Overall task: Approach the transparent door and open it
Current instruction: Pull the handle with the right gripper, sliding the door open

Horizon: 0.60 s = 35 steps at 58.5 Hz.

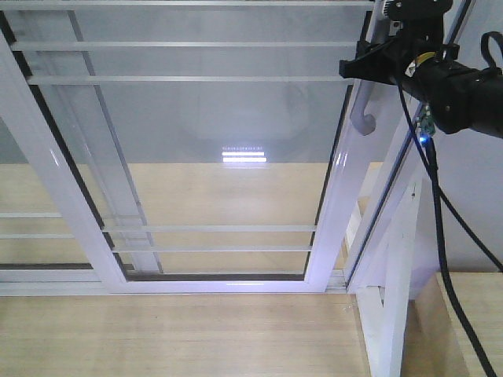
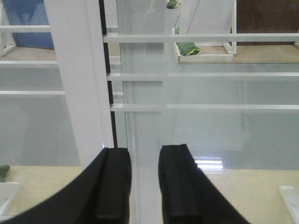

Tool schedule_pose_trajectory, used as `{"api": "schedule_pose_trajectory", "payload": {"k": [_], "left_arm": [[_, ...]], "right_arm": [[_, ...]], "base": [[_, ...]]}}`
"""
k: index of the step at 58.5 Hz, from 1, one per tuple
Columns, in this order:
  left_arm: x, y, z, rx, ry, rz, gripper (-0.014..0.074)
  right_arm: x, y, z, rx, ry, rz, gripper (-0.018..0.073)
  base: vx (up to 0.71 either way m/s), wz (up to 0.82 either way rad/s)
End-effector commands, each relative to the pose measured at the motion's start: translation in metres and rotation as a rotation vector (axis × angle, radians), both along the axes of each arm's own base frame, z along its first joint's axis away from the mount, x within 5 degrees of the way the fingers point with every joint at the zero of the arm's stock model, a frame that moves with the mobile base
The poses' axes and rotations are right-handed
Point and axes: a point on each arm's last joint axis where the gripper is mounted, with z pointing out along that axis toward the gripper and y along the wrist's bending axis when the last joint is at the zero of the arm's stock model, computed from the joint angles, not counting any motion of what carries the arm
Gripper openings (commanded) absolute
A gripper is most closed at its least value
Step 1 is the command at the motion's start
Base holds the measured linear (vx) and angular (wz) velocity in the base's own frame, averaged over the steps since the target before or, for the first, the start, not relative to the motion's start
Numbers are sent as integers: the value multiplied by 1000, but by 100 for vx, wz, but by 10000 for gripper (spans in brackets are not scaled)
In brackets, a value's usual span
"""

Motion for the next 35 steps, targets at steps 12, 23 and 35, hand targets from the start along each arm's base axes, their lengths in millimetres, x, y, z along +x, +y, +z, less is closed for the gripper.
{"api": "schedule_pose_trajectory", "payload": {"k": [12, 23, 35], "left_arm": [[1, 0, 14, -15, -76, 1, 321], [1, 0, 12, -16, -49, 1, 321], [1, -1, 10, -17, -27, 0, 321]], "right_arm": [[-11, 32, 50, 43, -255, 103, 285], [-19, 60, 50, 51, -255, 172, 285], [-29, 85, 52, 62, -277, 239, 285]], "base": [[0, 0], [0, 0], [0, 0]]}}
